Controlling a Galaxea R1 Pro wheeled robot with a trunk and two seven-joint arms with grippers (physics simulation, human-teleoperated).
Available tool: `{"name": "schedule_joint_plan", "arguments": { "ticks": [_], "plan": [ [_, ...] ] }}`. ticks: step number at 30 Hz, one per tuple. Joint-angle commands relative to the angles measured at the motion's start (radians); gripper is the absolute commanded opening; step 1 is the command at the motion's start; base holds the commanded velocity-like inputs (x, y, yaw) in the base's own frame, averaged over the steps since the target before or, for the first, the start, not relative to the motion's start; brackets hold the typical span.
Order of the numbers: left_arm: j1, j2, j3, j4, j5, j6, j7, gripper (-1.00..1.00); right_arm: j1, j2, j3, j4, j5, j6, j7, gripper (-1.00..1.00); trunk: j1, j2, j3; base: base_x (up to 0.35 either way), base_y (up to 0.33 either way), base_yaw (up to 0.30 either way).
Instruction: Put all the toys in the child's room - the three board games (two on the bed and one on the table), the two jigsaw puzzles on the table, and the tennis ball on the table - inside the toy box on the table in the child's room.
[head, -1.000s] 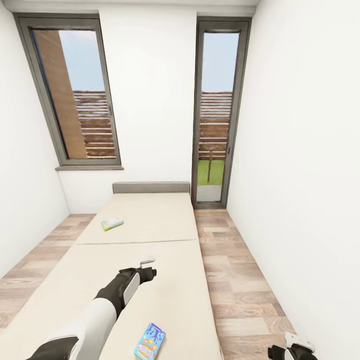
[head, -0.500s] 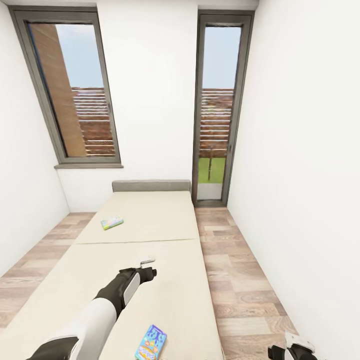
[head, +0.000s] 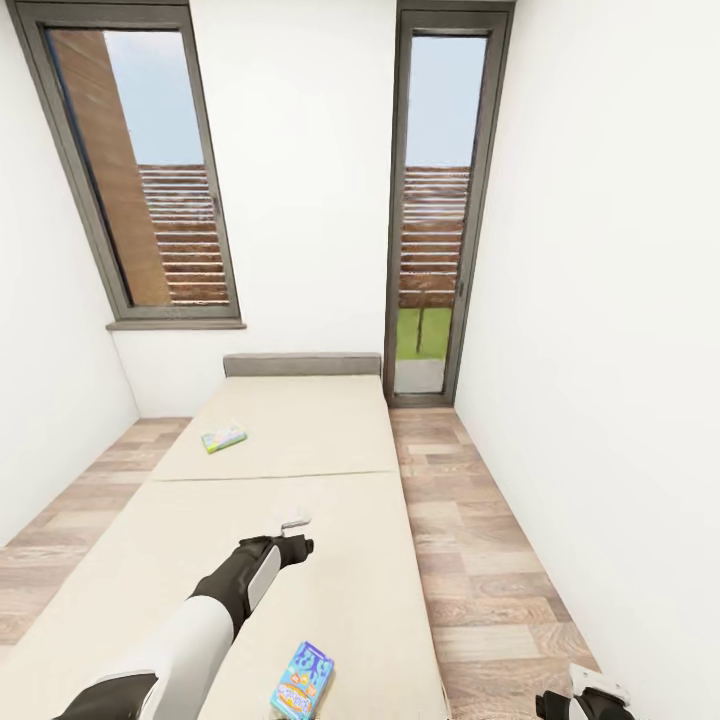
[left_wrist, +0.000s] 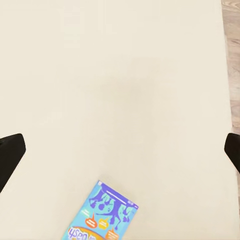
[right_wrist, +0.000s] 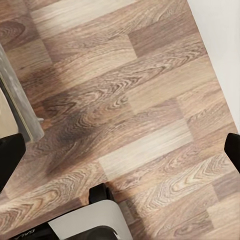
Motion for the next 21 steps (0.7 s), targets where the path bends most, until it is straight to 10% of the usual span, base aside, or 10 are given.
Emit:
{"name": "schedule_joint_plan", "arguments": {
  "ticks": [1,21],
  "plan": [
    [-0.001,-0.001,0.003,-0.002,0.001,0.005,0.003,1.00,0.000,0.000,0.001,-0.001,-0.011,0.004,-0.007,1.00,0.000,-0.002,-0.004,0.000,0.000,0.000],
    [-0.002,-0.004,0.003,-0.001,-0.001,0.004,0.006,1.00,0.000,0.000,0.000,-0.001,-0.011,0.004,-0.007,1.00,0.000,-0.002,-0.036,0.000,0.000,0.000]
  ]
}}
